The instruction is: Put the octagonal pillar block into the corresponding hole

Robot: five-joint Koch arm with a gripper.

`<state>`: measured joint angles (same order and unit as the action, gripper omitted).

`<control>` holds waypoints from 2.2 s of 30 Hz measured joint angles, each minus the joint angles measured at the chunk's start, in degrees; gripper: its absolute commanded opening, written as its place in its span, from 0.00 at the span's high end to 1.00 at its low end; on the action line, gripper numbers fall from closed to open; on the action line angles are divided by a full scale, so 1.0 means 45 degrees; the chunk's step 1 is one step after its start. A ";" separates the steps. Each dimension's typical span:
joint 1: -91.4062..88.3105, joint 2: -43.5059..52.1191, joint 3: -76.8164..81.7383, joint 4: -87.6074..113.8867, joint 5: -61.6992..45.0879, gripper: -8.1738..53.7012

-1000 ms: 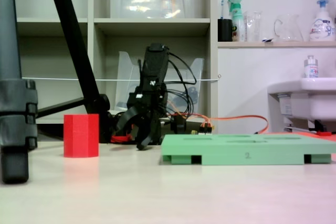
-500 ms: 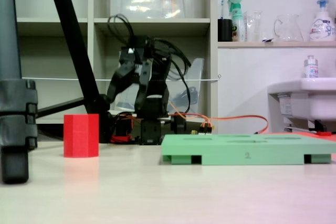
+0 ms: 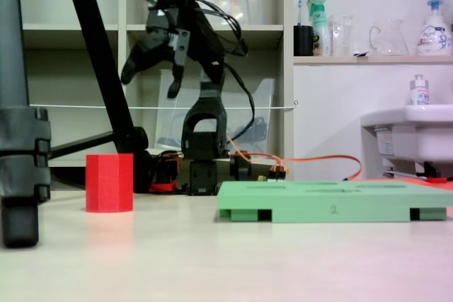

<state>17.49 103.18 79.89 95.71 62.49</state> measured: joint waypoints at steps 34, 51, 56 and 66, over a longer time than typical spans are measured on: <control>0.0527 -0.7051 -0.1094 -0.3145 0.0430 0.02; 0.0879 -0.8750 -0.1426 -0.2891 0.0488 0.37; 0.0820 -0.8848 -0.1504 -0.2676 0.0488 0.41; 0.0547 -0.7754 -0.1699 -0.1758 0.0371 0.49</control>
<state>19.95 68.29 72.25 87.80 64.16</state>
